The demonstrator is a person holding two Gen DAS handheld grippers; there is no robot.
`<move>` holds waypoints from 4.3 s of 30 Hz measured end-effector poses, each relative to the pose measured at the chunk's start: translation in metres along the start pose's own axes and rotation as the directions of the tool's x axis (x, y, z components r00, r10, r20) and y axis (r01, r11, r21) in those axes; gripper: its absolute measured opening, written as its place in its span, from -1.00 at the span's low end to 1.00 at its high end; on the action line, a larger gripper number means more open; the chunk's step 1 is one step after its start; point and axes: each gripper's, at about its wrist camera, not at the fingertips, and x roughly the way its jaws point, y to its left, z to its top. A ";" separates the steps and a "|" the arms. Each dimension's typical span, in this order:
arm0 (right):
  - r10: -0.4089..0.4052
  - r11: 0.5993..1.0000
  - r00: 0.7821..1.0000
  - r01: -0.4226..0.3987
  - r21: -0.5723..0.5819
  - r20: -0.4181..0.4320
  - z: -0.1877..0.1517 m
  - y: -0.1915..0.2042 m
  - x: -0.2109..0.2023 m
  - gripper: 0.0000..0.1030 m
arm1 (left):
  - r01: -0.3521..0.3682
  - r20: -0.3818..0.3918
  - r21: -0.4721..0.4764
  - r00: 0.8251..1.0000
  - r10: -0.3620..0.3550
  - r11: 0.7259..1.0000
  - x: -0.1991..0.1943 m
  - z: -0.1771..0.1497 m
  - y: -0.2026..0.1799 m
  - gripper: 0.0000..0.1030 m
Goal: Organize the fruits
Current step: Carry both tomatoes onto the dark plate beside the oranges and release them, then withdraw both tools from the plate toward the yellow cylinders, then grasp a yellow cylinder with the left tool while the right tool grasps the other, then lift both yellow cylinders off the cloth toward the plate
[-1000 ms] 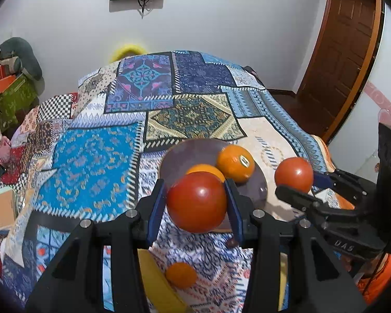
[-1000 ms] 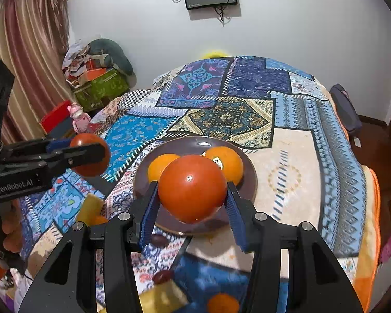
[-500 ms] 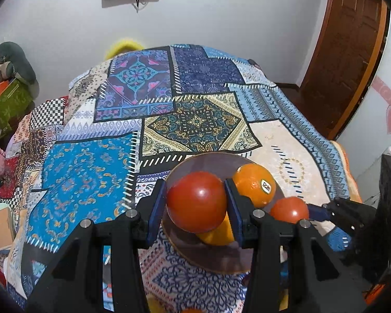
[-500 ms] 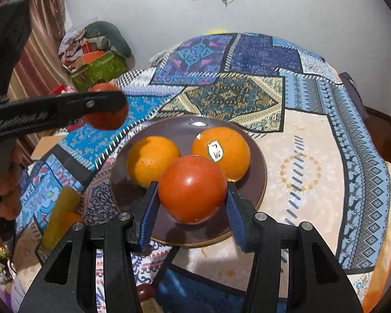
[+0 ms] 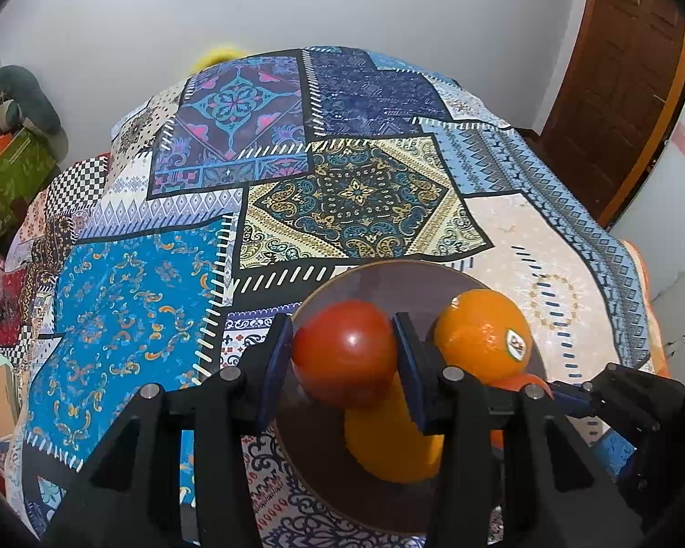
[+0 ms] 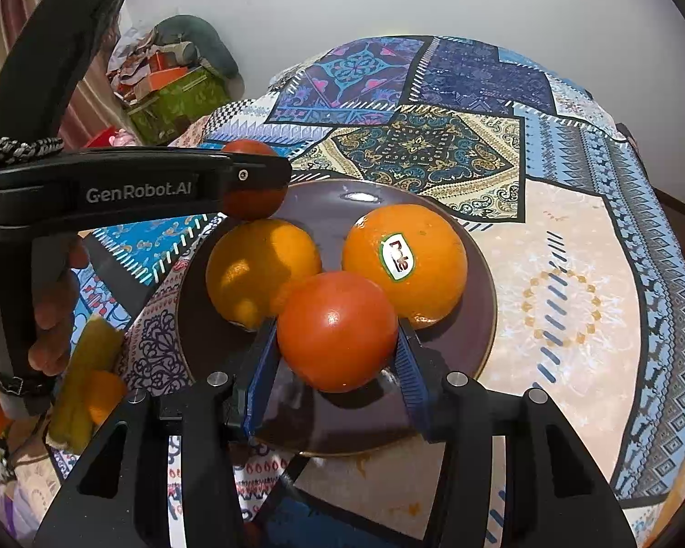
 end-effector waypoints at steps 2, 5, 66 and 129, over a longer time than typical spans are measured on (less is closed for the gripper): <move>0.007 1.000 1.000 -0.007 0.000 -0.005 0.000 0.000 0.002 -0.11 | -0.001 -0.008 -0.010 1.000 0.001 1.000 0.005 -0.001 0.003 -0.14; 0.004 1.000 1.000 -0.004 -0.003 -0.010 0.001 0.001 0.004 -0.10 | -0.001 -0.021 -0.022 1.000 0.001 1.000 0.009 -0.001 0.006 -0.14; 0.001 0.997 0.997 0.005 0.073 -0.080 -0.110 0.059 -0.053 0.33 | -0.016 -0.074 -0.129 0.997 0.007 0.991 -0.094 -0.180 0.040 0.32; -0.092 0.995 0.983 0.084 0.052 0.158 -0.030 0.022 -0.081 -0.30 | 0.003 0.062 -0.055 0.998 0.000 0.998 -0.114 -0.083 0.032 -0.29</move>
